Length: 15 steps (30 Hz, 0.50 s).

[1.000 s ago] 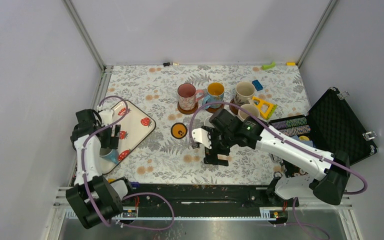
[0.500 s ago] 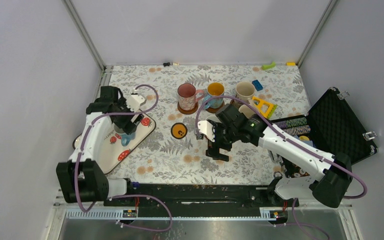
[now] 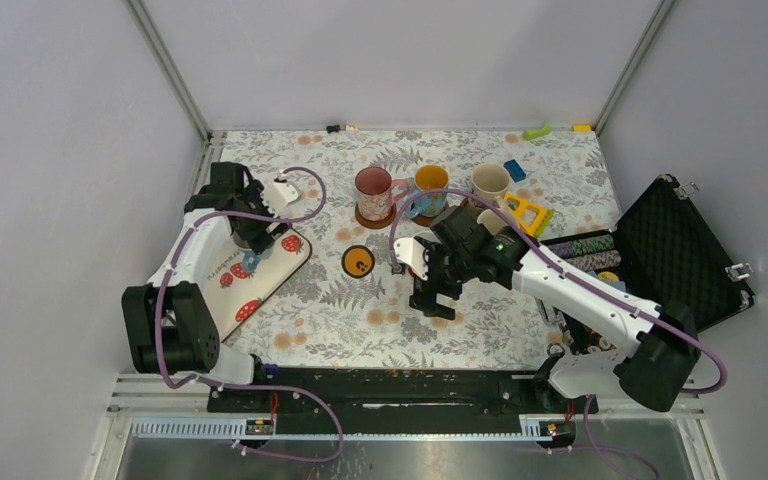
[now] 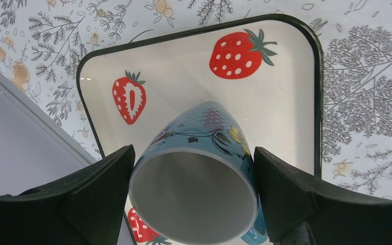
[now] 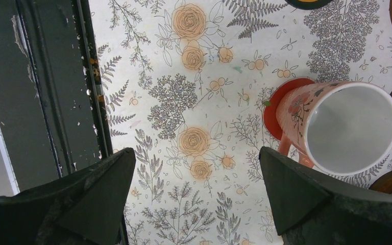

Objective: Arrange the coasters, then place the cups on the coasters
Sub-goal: Pick up the cup from the tray.

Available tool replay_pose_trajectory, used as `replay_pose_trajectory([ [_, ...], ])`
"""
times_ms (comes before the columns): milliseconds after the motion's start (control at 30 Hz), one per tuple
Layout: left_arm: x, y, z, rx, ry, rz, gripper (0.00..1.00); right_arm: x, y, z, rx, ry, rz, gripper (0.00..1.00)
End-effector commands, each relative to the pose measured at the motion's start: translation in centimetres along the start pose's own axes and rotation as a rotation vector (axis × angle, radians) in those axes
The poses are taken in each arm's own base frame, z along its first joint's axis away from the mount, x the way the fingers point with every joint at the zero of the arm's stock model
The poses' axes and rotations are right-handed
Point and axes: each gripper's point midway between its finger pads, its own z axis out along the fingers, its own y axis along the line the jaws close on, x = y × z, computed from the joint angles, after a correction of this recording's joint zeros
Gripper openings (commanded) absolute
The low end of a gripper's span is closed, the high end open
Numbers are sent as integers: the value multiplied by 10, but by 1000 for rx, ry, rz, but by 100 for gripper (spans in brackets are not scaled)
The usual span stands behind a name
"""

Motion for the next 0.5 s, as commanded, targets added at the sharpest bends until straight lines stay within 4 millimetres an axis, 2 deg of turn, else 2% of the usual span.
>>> replay_pose_trajectory([
  [0, -17, 27, 2, -91, -45, 45, 48, -2, -3, 1, 4, -17, 7, 100],
  [100, -15, 26, 2, -95, -43, 54, 61, -3, -4, 0, 14, -22, 3, 100],
  [300, -5, 19, -1, -104, -22, 57, 76, -5, -5, -3, 21, -36, 4, 100],
  [333, -3, 18, -2, -109, -18, 57, 83, -5, -5, -4, 23, -42, 6, 100],
  [367, -3, 19, -5, -124, -18, 50, 93, -6, -5, -5, 24, -47, 7, 100],
  [400, -3, 19, -7, -134, -22, 28, 98, -6, -5, -6, 25, -49, 10, 100],
  [467, -9, 26, -21, -196, -44, -25, 99, -7, -5, -8, 27, -58, 12, 100],
])
